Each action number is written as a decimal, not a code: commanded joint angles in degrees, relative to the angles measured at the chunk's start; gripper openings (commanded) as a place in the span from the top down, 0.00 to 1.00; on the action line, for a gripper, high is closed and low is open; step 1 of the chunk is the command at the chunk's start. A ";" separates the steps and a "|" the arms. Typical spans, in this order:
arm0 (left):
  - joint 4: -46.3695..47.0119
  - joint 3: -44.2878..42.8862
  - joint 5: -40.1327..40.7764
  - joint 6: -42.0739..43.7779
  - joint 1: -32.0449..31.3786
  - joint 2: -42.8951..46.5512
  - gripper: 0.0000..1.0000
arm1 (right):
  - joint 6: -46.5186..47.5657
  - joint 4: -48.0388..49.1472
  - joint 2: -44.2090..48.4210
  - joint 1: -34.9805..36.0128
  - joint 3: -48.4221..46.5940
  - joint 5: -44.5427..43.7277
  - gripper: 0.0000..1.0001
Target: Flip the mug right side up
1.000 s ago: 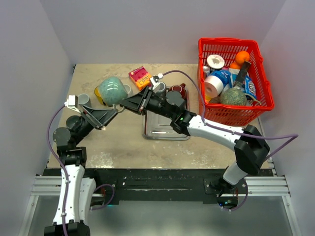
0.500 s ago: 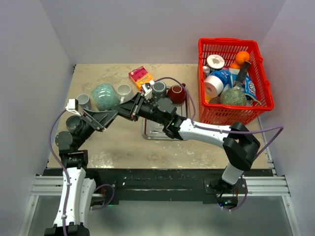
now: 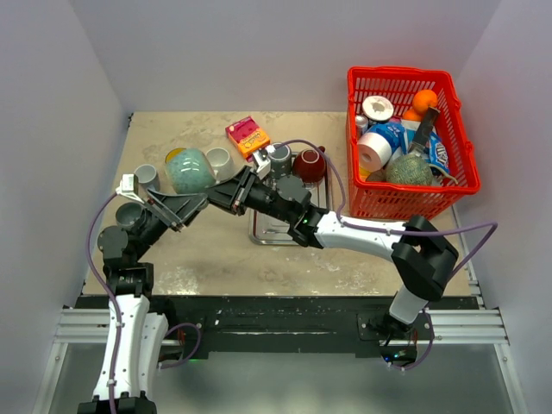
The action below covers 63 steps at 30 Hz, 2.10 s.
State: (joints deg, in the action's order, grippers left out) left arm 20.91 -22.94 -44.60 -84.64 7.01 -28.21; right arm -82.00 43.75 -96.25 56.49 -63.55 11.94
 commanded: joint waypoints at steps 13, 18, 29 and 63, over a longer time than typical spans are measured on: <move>-2.98 -4.66 3.03 5.01 0.03 0.52 0.50 | 1.31 9.95 7.39 0.11 -0.44 0.71 1.00; -2.10 -4.83 3.38 4.66 0.11 0.17 0.58 | 0.00 12.14 6.78 0.11 0.44 0.89 1.00; -2.71 -4.48 3.47 5.01 0.11 0.52 0.98 | -0.89 12.68 6.60 0.11 0.71 1.06 1.00; -20.55 -18.55 7.59 32.51 0.11 -2.20 1.00 | 13.62 -33.90 12.13 2.22 -3.16 -17.30 0.26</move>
State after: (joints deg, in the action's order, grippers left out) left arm -6.57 -36.38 -38.20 -58.17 6.79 -31.31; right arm -68.12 11.66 -86.39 58.74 -67.02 -2.13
